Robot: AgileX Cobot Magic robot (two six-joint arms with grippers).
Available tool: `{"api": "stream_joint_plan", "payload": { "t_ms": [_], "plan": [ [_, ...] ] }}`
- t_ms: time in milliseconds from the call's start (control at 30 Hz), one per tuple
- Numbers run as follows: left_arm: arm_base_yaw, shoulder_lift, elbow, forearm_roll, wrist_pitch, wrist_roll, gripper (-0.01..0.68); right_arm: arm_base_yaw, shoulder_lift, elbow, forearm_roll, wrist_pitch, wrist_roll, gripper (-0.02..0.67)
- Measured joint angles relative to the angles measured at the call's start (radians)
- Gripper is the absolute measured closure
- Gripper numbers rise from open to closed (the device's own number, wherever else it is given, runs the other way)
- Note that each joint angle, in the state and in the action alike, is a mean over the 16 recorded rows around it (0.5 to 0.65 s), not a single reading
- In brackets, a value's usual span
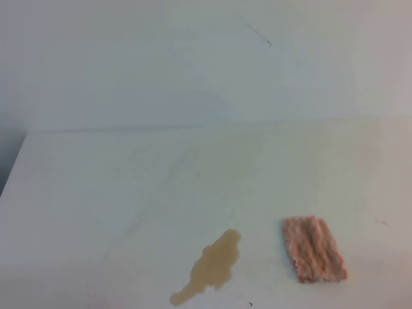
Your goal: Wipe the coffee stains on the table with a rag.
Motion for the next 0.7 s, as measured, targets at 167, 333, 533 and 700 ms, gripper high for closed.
{"api": "stream_joint_plan", "payload": {
  "t_ms": [167, 333, 533, 700],
  "plan": [
    [0.000, 0.000, 0.000, 0.000, 0.000, 0.000, 0.674, 0.000, 0.000, 0.000, 0.000, 0.000, 0.000, 0.653],
    [0.000, 0.000, 0.000, 0.000, 0.000, 0.000, 0.674, 0.000, 0.000, 0.000, 0.000, -0.002, 0.000, 0.653],
    [0.000, 0.002, -0.003, 0.000, 0.001, 0.000, 0.674, 0.000, 0.000, 0.000, 0.001, -0.014, 0.000, 0.653],
    [0.000, 0.002, -0.003, 0.000, 0.001, 0.000, 0.674, 0.000, 0.000, 0.000, 0.030, -0.051, 0.000, 0.653]
  ]
}}
